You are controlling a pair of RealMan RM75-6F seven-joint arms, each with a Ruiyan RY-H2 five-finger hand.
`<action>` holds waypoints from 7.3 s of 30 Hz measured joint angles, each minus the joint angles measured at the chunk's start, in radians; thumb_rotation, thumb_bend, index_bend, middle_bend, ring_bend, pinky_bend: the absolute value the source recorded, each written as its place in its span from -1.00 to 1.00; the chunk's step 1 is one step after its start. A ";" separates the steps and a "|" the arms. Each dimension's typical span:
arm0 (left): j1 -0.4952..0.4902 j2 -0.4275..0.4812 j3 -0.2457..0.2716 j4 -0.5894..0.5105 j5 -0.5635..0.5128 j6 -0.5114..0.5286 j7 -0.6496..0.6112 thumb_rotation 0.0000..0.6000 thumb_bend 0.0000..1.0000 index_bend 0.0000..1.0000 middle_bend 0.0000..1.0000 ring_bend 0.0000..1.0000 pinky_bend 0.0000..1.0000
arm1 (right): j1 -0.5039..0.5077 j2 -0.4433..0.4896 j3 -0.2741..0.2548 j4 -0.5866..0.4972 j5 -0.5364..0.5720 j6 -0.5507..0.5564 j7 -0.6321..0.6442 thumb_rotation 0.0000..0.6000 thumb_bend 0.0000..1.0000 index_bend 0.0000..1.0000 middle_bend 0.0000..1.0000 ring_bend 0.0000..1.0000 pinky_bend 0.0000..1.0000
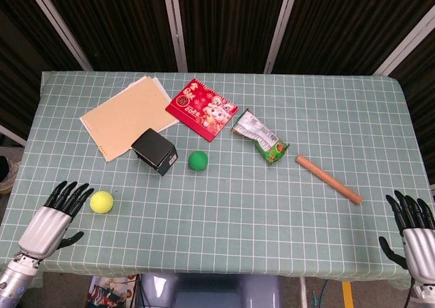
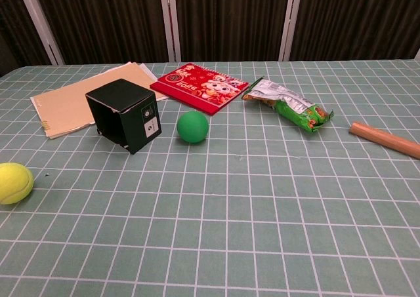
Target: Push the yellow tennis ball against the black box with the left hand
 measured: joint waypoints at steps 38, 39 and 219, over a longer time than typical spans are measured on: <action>-0.008 -0.113 0.076 0.436 0.041 -0.030 -0.241 1.00 -0.34 0.13 0.22 0.20 0.26 | 0.018 0.008 0.036 0.003 0.103 -0.063 0.023 1.00 -0.28 -1.00 -1.00 -1.00 -1.00; -0.004 -0.118 0.072 0.446 0.027 -0.041 -0.225 1.00 -0.34 0.13 0.22 0.20 0.26 | 0.017 0.009 0.036 0.003 0.102 -0.062 0.023 1.00 -0.28 -1.00 -1.00 -1.00 -1.00; -0.333 -0.205 0.063 0.368 -0.057 -0.172 -0.360 1.00 -0.62 -0.77 -0.88 -1.00 -1.00 | 0.007 0.023 0.025 0.005 0.046 -0.028 0.054 1.00 -0.28 -1.00 -1.00 -1.00 -1.00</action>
